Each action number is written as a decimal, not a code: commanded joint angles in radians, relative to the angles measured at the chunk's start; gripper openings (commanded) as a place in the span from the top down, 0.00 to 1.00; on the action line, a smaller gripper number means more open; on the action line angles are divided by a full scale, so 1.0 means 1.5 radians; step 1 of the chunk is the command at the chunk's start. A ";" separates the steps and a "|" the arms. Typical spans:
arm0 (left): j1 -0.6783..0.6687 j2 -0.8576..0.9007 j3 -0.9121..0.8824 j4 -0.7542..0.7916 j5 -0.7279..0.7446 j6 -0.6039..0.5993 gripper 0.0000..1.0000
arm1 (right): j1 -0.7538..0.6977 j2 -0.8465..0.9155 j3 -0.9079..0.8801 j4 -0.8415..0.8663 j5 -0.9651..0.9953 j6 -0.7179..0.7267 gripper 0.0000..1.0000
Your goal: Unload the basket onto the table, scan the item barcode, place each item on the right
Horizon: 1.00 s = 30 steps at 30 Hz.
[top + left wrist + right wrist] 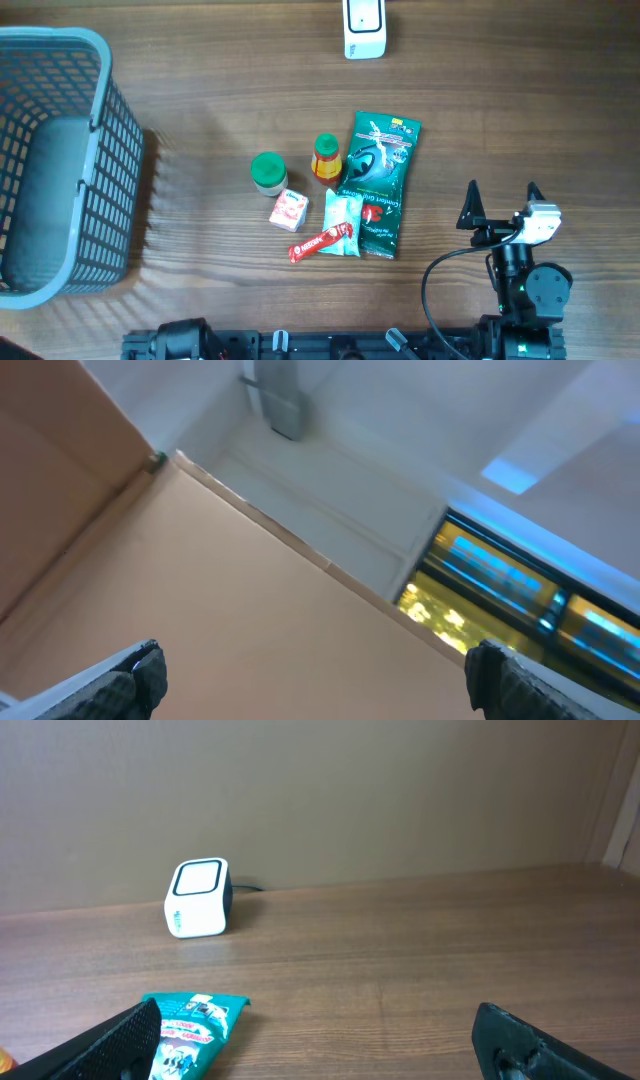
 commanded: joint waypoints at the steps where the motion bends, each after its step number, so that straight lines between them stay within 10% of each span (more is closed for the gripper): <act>1: 0.006 -0.004 -0.001 0.002 0.132 -0.005 0.00 | 0.003 -0.002 -0.001 -0.001 -0.005 -0.001 0.00; 10: 0.006 -0.009 -0.002 0.013 0.139 -0.021 0.00 | 0.003 -0.002 -0.001 0.019 -0.349 0.575 0.00; 24: 0.001 -0.189 -0.248 0.087 0.043 -0.025 0.00 | 0.003 -0.001 0.034 -0.032 -0.514 0.540 0.01; 30: 0.013 -0.192 -0.318 0.075 -0.080 -0.024 0.00 | 0.003 0.102 0.266 -0.374 -0.288 0.389 0.00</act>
